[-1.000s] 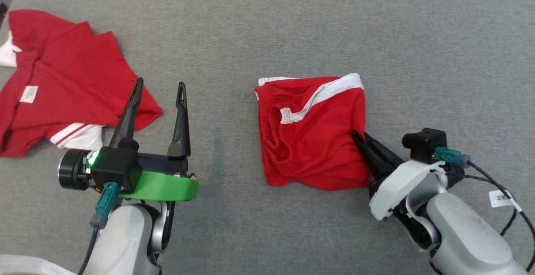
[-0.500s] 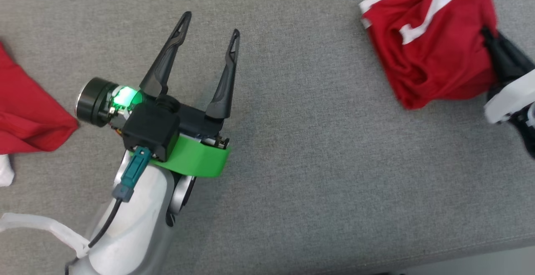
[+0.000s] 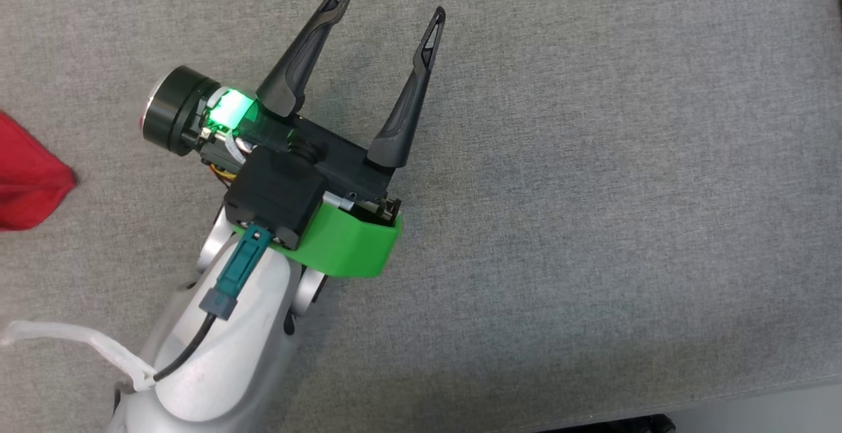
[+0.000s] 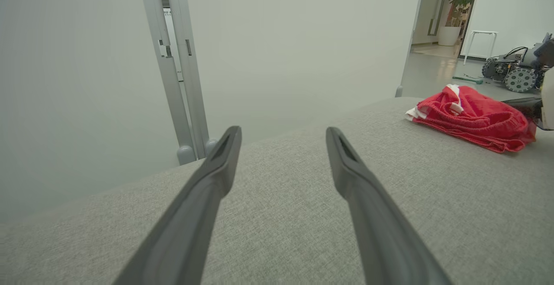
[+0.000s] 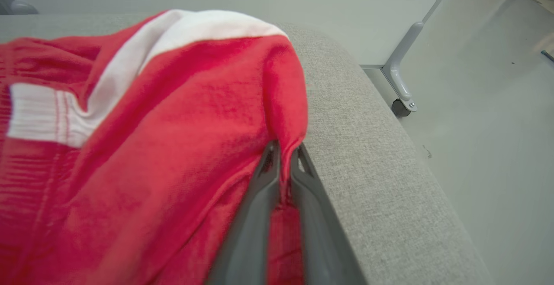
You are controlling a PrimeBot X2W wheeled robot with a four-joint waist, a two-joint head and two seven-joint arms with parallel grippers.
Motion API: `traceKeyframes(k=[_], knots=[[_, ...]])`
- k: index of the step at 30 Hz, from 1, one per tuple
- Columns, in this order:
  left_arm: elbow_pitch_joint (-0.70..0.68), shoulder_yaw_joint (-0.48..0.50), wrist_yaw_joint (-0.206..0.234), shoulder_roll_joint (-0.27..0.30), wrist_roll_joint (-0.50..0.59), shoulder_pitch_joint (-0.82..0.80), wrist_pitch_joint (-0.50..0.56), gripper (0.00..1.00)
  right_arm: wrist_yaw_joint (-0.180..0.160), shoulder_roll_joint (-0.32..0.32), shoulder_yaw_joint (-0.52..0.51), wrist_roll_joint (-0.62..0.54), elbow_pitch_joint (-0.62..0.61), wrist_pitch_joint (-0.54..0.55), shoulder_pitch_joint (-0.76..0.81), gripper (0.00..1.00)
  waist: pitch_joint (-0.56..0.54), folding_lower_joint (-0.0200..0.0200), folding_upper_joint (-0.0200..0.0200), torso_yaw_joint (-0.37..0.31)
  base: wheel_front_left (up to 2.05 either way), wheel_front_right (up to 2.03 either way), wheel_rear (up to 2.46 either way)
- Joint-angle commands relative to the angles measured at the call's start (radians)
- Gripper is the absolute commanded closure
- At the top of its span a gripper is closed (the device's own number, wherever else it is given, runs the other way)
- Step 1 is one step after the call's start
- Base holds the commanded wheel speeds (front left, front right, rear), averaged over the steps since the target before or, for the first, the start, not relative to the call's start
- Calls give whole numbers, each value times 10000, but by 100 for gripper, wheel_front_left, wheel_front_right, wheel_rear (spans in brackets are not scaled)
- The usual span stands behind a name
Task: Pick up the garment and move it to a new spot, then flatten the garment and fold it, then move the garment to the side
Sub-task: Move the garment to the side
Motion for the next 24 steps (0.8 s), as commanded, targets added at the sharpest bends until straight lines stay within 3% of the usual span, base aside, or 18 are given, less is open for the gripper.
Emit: traceKeyframes(k=[1,7,16,24], knots=[[29,35,73,60,-13,-50,-59,0,-10,89,-81,-166,224,-214,-179,0,-55,-2,-1,0,0,0,0],[460,200,205,172,-342,566,-184,0,-10,752,-788,-948,469,-625,241,0,-924,-2,-1,-309,0,0,0],[1001,786,706,442,-1003,1958,-223,0,-10,2662,-3275,-2216,-3211,-636,3589,0,-2615,-2,-1,-816,0,0,0],[1315,1342,1230,600,-1515,3341,-339,0,-10,4541,-3734,-3387,-6196,-597,6590,0,-3951,-2,-1,-554,0,0,0]])
